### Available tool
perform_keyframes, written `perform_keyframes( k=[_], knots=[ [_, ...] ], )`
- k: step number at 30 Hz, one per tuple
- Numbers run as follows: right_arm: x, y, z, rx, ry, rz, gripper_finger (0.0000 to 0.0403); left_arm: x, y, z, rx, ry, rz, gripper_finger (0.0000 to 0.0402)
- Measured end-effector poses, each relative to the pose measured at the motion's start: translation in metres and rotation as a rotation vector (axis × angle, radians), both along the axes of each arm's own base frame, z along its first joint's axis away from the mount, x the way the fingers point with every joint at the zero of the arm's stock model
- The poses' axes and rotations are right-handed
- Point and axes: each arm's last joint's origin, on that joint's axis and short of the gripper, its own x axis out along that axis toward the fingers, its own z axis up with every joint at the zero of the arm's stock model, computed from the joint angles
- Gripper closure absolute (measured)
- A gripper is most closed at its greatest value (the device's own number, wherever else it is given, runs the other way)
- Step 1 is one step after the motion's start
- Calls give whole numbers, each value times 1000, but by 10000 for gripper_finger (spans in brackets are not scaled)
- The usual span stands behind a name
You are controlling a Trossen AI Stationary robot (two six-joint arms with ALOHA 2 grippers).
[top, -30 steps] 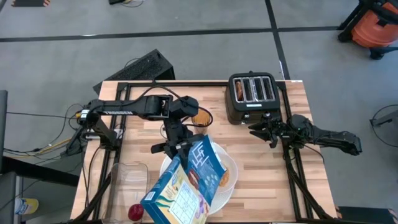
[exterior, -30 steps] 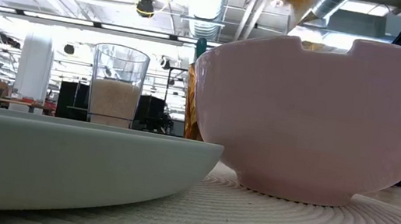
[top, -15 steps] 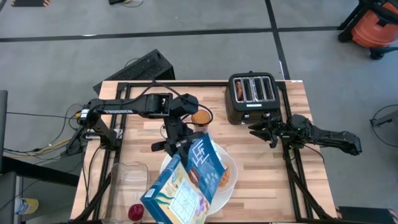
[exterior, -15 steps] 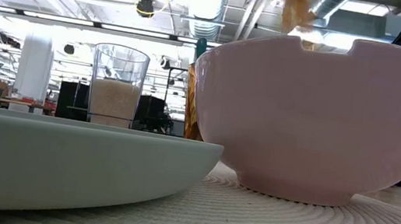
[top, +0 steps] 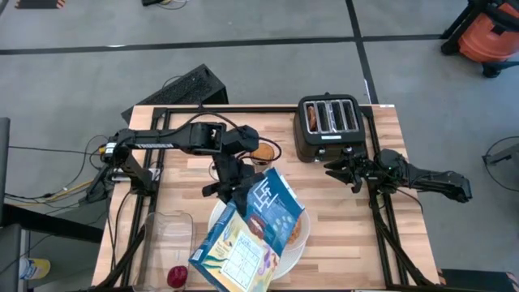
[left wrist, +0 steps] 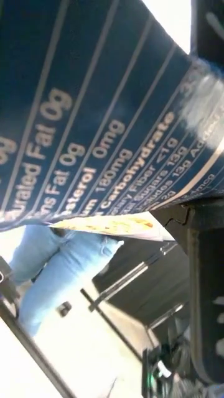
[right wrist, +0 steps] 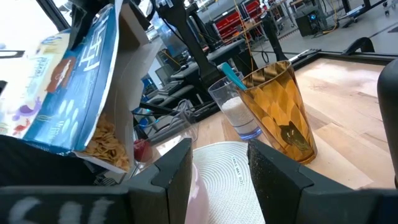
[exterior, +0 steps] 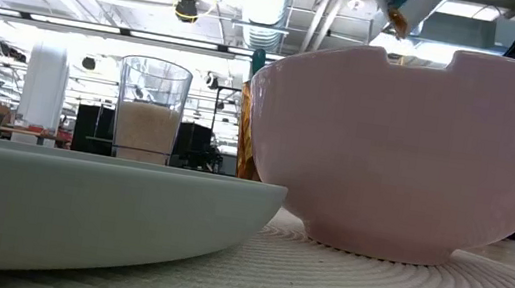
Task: Arrange a breakfast setting
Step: Pour the cereal into the white bowl
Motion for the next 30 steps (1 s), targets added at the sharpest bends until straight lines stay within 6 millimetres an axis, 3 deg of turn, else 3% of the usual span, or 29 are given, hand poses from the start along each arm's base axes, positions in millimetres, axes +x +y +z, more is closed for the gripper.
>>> perform_keyframes(
  k=[8,19,30],
  knots=[
    [0,0,0,0,0,0,225,-10,-11,-7,54,-24,-96,335],
    [0,0,0,0,0,0,225,-11,-12,-11,206,-196,-152,335],
    [0,0,0,0,0,0,225,-20,-25,-17,312,-222,-246,335]
  ],
)
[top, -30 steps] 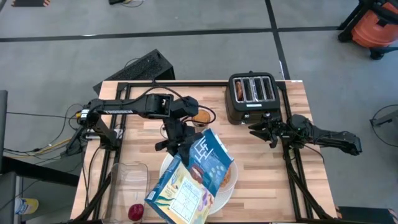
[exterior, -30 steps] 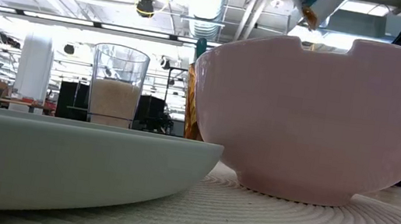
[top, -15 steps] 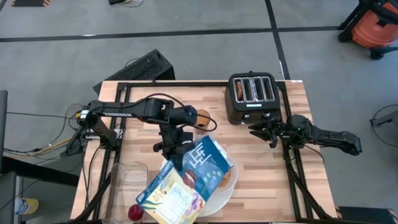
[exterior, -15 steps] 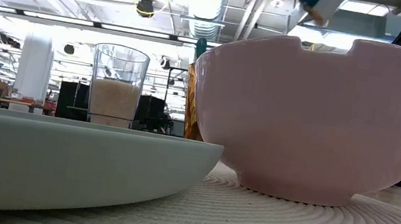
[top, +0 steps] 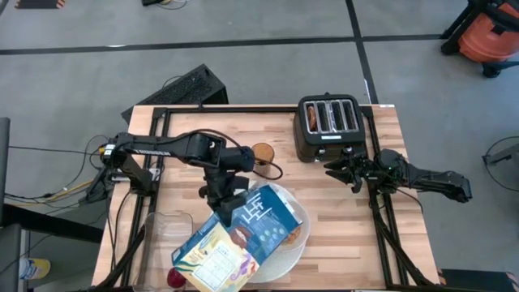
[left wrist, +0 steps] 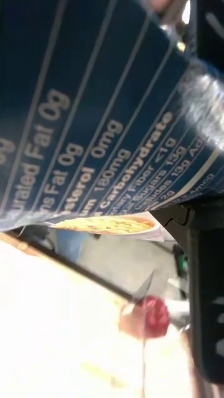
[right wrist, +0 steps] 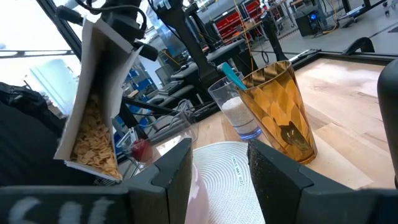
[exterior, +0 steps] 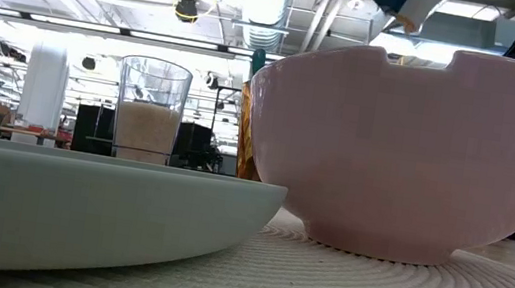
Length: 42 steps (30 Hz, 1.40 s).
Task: Arrange a breakfast setting
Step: Pour the cereal into the white bowl
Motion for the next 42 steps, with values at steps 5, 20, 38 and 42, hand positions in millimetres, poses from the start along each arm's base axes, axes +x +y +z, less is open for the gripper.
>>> perform_keyframes(
  k=[5,20,38,42],
  knots=[
    [0,0,0,0,0,-1,225,0,-6,-2,111,-87,-41,335],
    [0,0,0,0,0,0,225,-5,-26,-4,233,-201,-158,335],
    [0,0,0,0,0,0,225,-8,-40,-7,380,-241,-182,335],
    [0,0,0,0,0,0,225,-12,-45,-8,412,-208,-185,335]
  ],
)
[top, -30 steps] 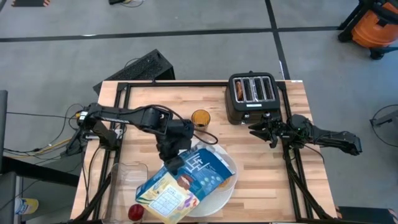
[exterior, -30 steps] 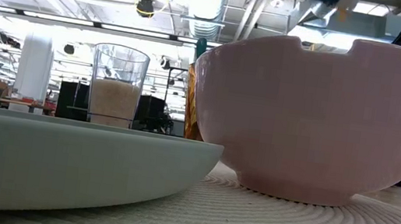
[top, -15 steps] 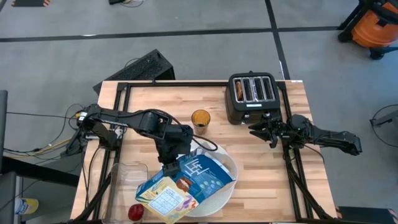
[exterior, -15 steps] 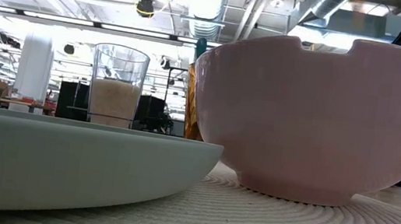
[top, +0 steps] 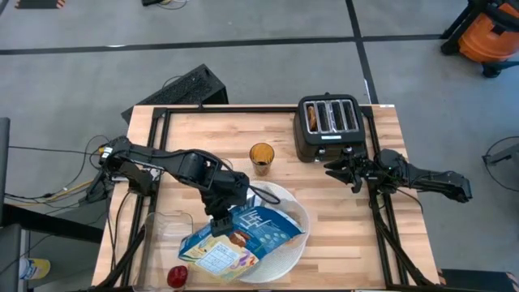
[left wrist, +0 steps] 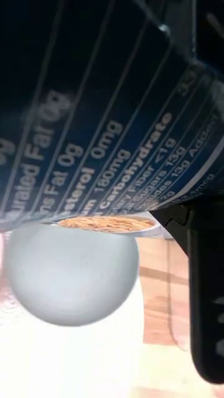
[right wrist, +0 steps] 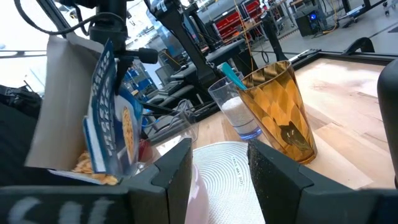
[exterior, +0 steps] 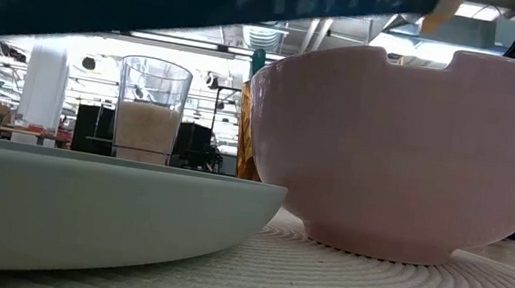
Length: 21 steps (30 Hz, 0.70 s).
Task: Arrange a breakfast setting
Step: Pour the cereal into the white bowl
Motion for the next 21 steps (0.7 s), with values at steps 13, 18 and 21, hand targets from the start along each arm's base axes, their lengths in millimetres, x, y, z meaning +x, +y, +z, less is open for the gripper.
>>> perform_keyframes(
  k=[13,18,21],
  knots=[
    [0,0,0,0,0,0,225,-10,2,2,-11,118,88,341],
    [0,0,0,0,0,0,225,-9,3,3,-34,110,83,350],
    [0,0,0,0,0,0,225,-8,4,4,-40,87,53,351]
  ],
)
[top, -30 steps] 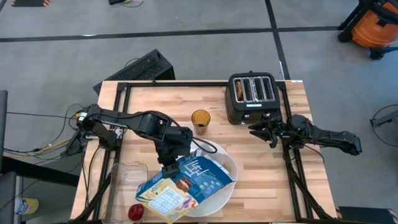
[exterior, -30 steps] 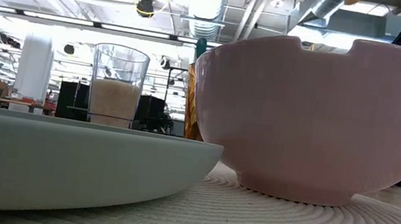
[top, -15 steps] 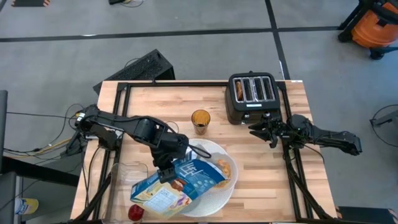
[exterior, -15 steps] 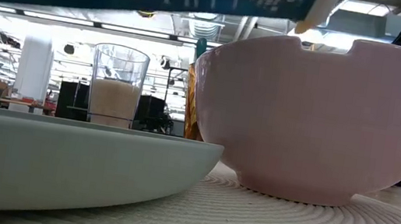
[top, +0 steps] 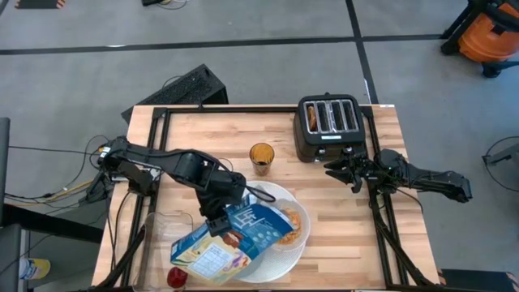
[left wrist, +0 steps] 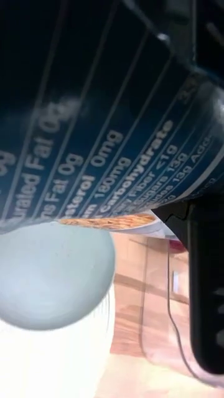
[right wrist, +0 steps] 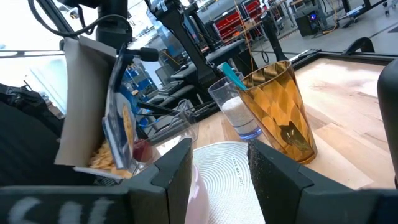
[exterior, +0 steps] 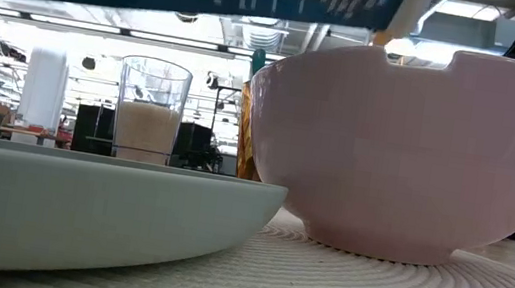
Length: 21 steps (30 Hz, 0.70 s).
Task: Arrange a breakfast setting
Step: Pour the cereal into the white bowl
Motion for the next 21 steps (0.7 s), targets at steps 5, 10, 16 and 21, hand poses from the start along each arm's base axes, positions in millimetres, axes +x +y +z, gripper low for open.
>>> perform_keyframes(
  k=[5,10,16,21],
  knots=[
    [0,0,0,0,0,0,225,3,3,1,5,-33,-5,352],
    [0,0,0,0,0,0,225,8,2,3,23,-143,-51,352],
    [0,0,0,0,0,0,225,13,1,9,23,-263,-93,352],
    [0,0,0,0,0,0,225,10,1,11,58,-289,-114,352]
  ],
)
